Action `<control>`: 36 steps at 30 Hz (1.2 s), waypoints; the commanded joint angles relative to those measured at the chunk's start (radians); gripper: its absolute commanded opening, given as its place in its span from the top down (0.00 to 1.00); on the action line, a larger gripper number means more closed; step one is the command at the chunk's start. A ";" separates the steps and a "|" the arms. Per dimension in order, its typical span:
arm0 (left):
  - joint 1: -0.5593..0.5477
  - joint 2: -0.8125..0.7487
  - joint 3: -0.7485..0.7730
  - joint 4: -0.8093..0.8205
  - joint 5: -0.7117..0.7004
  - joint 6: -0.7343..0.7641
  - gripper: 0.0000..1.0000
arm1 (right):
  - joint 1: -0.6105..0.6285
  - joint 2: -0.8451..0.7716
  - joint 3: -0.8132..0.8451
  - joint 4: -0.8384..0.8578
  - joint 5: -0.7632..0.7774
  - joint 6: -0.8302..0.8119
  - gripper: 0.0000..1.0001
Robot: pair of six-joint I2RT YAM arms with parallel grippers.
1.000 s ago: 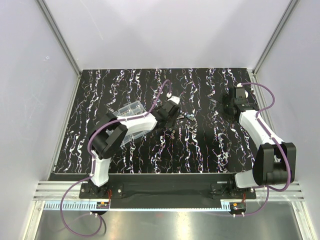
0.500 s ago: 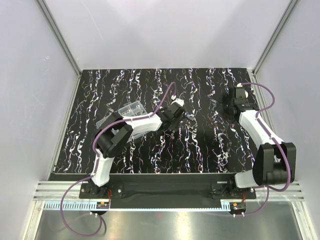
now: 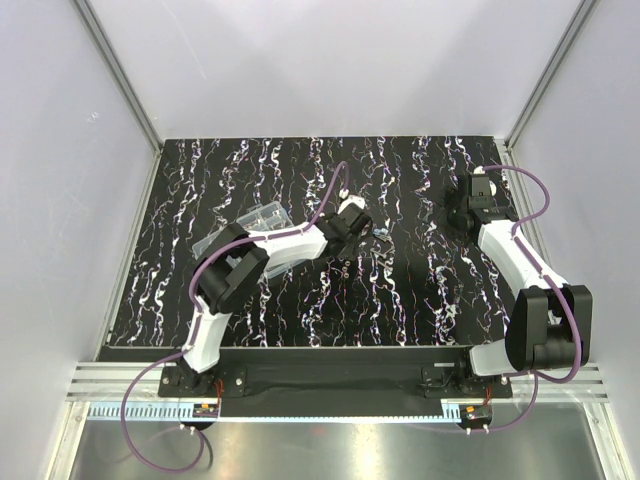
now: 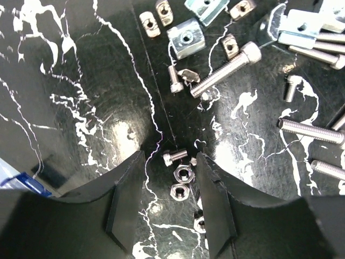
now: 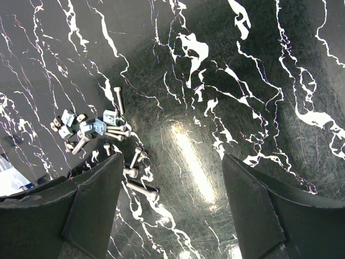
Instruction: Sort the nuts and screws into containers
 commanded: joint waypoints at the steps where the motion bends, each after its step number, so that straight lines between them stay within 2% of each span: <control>1: -0.003 0.014 0.028 -0.047 -0.037 -0.066 0.53 | 0.004 -0.022 0.000 0.000 0.001 0.004 0.20; 9: -0.027 0.074 0.099 -0.087 -0.080 -0.088 0.58 | 0.004 -0.025 -0.005 -0.003 0.001 0.001 0.20; 20: -0.027 0.058 0.082 -0.090 -0.118 -0.105 0.75 | 0.004 -0.036 -0.011 -0.008 0.015 -0.003 0.19; 28: -0.025 0.015 0.056 -0.065 -0.138 -0.094 0.82 | 0.004 -0.042 -0.012 -0.010 0.013 -0.003 0.19; 36: -0.022 -0.024 0.042 -0.051 -0.148 -0.092 0.82 | 0.004 -0.045 -0.012 -0.011 0.010 0.000 0.20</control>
